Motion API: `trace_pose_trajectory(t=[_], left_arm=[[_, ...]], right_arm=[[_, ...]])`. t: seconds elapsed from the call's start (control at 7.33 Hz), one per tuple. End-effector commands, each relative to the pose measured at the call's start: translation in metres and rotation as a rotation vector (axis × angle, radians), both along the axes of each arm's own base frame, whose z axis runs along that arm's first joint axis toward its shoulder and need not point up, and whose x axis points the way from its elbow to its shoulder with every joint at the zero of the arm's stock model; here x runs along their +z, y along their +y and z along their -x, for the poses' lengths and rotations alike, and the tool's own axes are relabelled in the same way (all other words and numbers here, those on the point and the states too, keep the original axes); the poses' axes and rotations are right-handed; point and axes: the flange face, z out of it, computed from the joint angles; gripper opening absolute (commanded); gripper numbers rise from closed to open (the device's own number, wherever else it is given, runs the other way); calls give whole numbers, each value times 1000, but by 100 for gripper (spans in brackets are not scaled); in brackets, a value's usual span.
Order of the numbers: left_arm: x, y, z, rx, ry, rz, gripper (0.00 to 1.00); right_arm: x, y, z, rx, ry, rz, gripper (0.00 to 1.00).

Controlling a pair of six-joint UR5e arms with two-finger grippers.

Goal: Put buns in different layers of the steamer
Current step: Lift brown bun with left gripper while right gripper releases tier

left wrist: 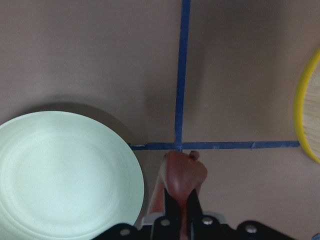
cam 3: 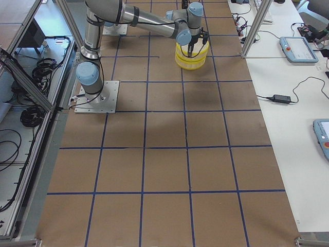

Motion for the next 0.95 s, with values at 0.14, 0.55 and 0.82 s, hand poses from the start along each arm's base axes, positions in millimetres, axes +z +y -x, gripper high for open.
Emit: trace_pose_trajectory(t=[0.14, 0.55, 0.82], left_arm=[[3, 1, 6, 11, 9, 3, 7], [7, 4, 16, 42, 31, -2, 7], [15, 2, 25, 35, 35, 12, 7]], right_arm=[[-7, -1, 0, -2, 18, -4, 18], [-5, 1, -7, 13, 16, 0, 23], [-4, 1, -7, 27, 13, 3, 61]])
